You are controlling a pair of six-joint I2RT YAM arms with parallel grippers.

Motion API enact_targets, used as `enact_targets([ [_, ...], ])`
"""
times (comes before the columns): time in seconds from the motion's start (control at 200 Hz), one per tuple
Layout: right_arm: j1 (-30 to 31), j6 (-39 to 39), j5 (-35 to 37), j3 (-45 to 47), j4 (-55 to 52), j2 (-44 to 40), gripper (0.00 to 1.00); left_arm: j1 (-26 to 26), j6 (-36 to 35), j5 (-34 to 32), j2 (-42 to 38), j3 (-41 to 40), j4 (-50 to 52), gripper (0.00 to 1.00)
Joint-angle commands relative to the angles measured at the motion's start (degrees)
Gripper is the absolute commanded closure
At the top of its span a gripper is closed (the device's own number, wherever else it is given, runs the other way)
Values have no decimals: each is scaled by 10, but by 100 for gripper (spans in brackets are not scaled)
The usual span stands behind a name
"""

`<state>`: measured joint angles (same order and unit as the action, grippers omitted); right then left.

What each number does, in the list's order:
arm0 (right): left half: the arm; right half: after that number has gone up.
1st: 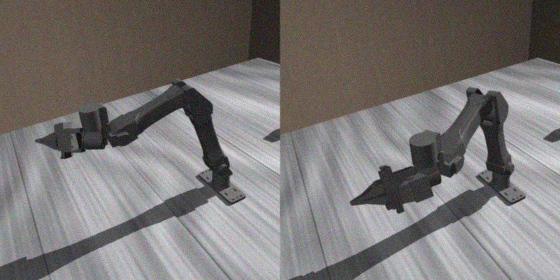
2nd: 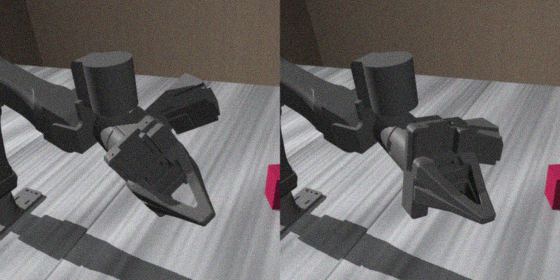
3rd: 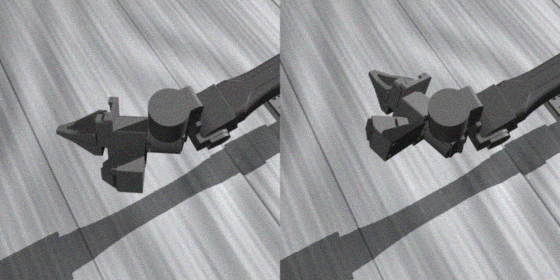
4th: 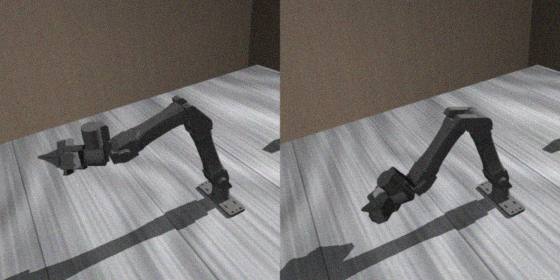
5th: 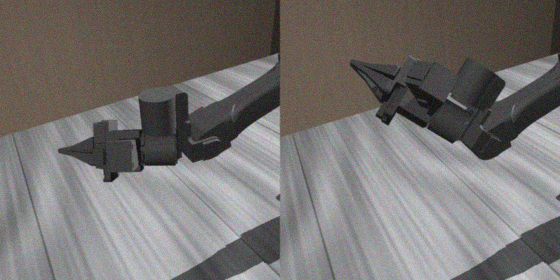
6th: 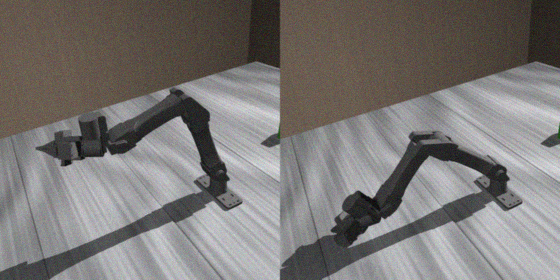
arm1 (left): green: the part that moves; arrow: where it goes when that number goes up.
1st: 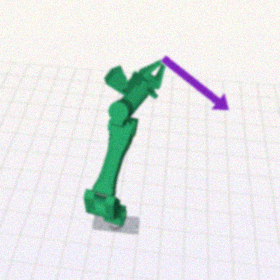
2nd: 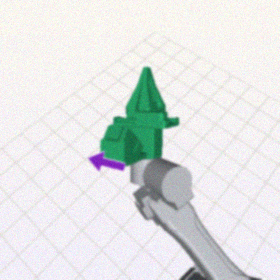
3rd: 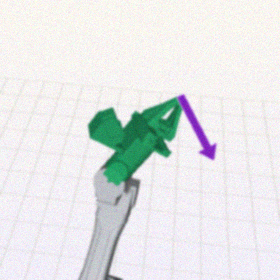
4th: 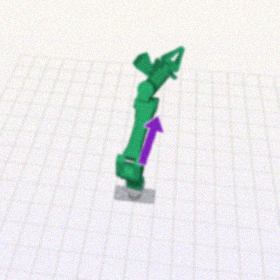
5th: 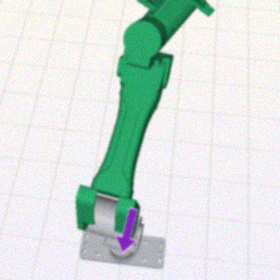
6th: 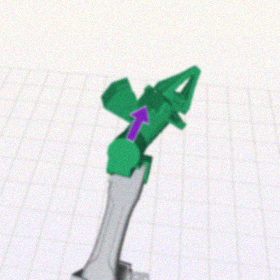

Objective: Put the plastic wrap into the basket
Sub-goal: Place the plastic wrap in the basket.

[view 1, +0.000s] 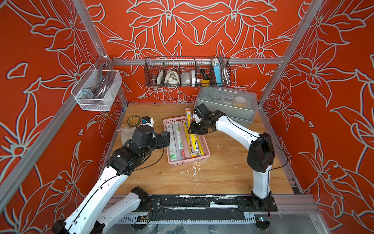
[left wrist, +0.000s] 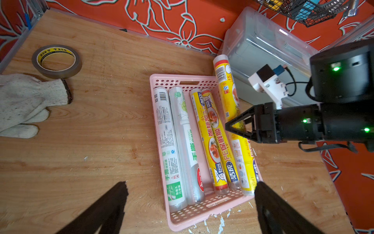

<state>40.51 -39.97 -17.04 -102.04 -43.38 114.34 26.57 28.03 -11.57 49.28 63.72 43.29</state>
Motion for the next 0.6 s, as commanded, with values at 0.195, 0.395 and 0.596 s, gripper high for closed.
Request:
enact_targets([
  [0.195, 22, -23, 2, -39, 29, 65, 73, -6, -11, -8, -12, -11, 7, 2],
  [0.395, 25, -17, 6, -38, 36, 89, 73, -8, -10, -7, -14, -14, 9, 2],
  [0.596, 29, -29, 7, -23, 48, 97, 73, -9, -10, -9, -17, -18, 8, 2],
])
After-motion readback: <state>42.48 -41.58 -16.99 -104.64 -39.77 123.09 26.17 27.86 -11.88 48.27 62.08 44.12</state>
